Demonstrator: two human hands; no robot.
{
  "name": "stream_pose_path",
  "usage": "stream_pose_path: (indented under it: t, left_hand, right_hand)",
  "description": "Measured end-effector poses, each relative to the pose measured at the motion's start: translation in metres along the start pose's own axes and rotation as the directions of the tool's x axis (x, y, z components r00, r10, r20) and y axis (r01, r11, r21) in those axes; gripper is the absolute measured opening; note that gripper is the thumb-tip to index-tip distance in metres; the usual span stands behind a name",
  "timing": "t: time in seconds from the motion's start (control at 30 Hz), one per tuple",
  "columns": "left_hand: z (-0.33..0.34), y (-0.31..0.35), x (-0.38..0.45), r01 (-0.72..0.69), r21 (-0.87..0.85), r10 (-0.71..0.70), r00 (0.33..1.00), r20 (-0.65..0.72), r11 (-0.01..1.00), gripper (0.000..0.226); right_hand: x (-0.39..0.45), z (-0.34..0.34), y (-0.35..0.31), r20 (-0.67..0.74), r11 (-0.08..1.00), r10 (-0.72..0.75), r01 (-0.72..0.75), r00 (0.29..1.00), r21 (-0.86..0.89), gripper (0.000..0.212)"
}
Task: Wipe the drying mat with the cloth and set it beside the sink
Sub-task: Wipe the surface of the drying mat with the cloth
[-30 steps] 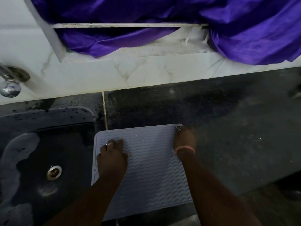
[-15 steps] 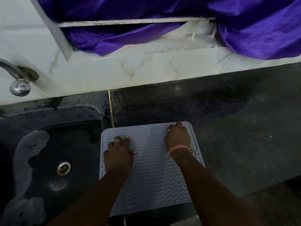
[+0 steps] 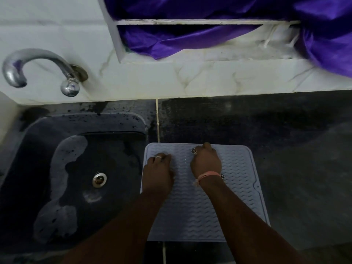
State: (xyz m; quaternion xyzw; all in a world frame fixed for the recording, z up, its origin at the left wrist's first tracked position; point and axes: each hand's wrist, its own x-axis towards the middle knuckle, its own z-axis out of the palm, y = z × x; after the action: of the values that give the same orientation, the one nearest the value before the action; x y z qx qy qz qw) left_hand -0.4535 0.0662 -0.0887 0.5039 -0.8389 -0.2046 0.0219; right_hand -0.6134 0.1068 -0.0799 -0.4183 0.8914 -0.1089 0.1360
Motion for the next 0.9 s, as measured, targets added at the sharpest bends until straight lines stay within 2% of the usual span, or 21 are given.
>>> stream_pose_path:
  t: [0.1,0.17,0.4,0.6,0.77,0.83,0.9]
  left_hand:
    - [0.001,-0.005,-0.005,0.162,0.031,-0.161,0.986,-0.05,0.986,0.076]
    - [0.0,-0.007,-0.004,0.218,-0.009,-0.218,0.975,-0.045,0.976,0.084]
    - [-0.001,-0.02,-0.006,0.15,-0.059,-0.156,0.982,-0.102,0.987,0.065]
    - [0.004,-0.019,-0.004,0.203,-0.204,-0.236,0.96,-0.153,0.958,0.033]
    - [0.002,-0.022,-0.008,0.238,-0.332,-0.3,0.942,-0.149,0.913,0.036]
    - [0.001,-0.021,-0.009,0.234,-0.35,-0.301,0.942,-0.15,0.907,0.039]
    - [0.0,-0.018,-0.01,0.247,-0.347,-0.308,0.942,-0.134,0.905,0.041]
  right_hand:
    - [-0.002,0.009,-0.014,-0.015,0.998,-0.056,0.057,0.998,0.037,0.024]
    - [-0.003,0.013,-0.025,-0.007,0.994,-0.086,0.086,0.996,0.072,0.024]
    - [-0.004,0.025,-0.062,0.035,0.987,-0.157,0.156,0.987,0.03,0.025]
    - [-0.002,0.035,-0.096,0.058,0.962,-0.263,0.257,0.963,0.087,0.015]
    - [0.008,0.039,-0.109,0.096,0.942,-0.33,0.321,0.939,0.103,0.017]
    - [0.015,0.042,-0.111,0.186,0.933,-0.353,0.331,0.917,0.14,0.018]
    - [0.02,0.036,-0.111,0.289,0.917,-0.377,0.311,0.88,0.249,0.019]
